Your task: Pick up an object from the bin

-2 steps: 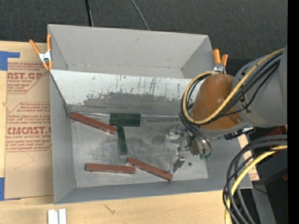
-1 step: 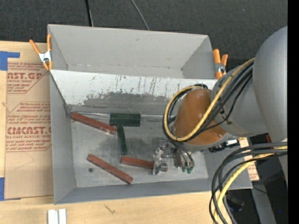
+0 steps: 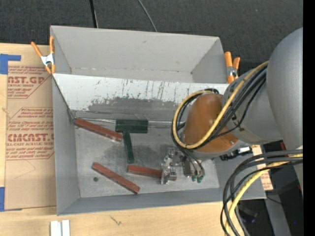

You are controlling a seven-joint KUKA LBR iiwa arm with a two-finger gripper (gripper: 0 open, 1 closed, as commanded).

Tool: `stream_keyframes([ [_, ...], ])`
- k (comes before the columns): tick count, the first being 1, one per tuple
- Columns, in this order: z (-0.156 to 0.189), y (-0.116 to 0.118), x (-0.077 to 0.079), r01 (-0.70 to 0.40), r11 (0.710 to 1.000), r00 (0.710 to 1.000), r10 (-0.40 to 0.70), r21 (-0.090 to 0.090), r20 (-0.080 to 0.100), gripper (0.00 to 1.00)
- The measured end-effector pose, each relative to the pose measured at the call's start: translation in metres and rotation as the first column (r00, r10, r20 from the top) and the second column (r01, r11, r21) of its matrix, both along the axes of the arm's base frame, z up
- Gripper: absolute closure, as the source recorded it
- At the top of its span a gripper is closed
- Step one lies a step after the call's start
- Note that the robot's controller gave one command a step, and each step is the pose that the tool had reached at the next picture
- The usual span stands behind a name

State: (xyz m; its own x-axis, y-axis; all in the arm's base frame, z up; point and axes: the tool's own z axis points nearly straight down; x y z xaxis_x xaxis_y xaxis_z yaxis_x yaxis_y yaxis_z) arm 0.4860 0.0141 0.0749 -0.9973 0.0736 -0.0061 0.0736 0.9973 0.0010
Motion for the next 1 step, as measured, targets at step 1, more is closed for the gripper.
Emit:
stream_keyframes([
  [1, 0.1365, -0.0027, 0.0226, -0.042, 0.999, 0.999, 0.042, 0.000, -0.005, 1.00],
])
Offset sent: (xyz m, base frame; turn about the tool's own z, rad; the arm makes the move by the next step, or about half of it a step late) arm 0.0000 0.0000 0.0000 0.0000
